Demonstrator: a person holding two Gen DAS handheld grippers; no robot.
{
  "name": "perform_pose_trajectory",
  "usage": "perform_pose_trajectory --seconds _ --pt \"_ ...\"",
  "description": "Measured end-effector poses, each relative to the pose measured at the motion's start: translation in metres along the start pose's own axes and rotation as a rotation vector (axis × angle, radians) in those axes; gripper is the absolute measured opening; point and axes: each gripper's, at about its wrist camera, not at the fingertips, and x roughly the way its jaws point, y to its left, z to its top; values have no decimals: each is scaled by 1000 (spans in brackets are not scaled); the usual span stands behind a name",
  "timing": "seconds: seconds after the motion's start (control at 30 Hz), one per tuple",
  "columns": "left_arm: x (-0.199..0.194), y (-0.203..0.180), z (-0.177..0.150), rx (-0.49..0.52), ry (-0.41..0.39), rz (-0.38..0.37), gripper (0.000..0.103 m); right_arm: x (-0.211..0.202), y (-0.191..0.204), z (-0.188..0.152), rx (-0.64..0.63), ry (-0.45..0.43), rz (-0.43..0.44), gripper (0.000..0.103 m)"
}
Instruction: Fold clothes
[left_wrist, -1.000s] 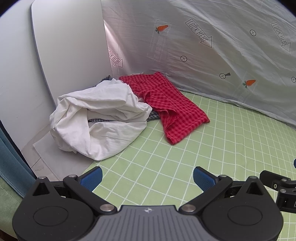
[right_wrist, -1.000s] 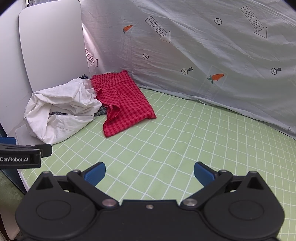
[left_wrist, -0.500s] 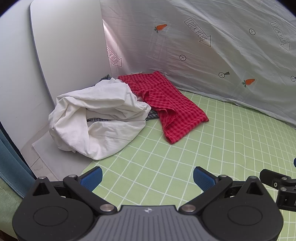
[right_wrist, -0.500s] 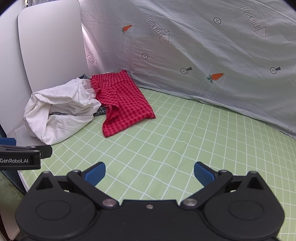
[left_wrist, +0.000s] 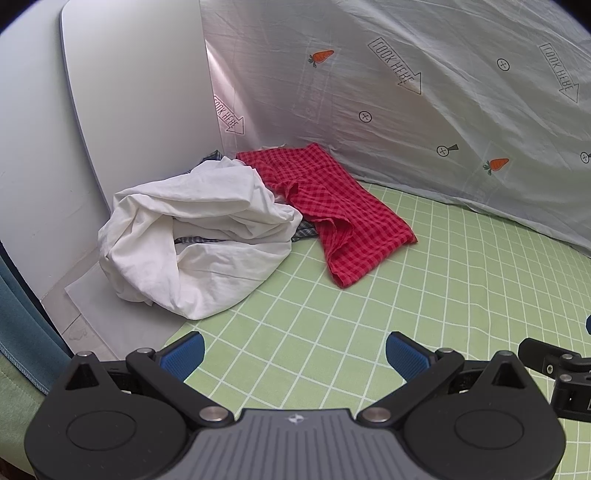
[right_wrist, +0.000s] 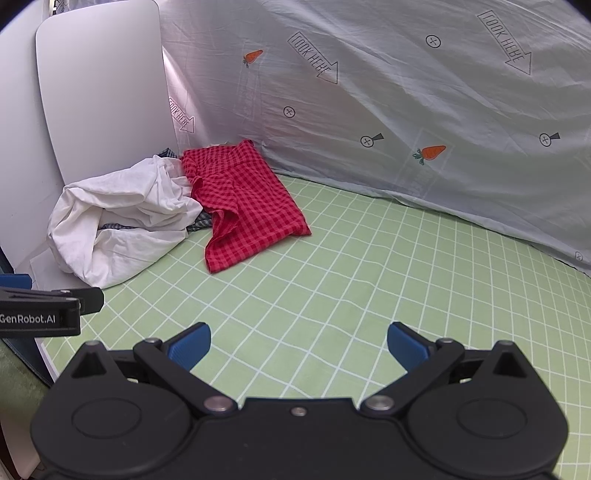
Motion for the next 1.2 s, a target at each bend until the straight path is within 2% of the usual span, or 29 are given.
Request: perform_pose_trajectory --seconds 0.73,1.2 --pt "11 -7 5 18 23 -7 103 11 -7 -6 21 41 -7 103" --pt "70 -24 21 43 132 -30 103 66 -17 -5 22 162 -34 103"
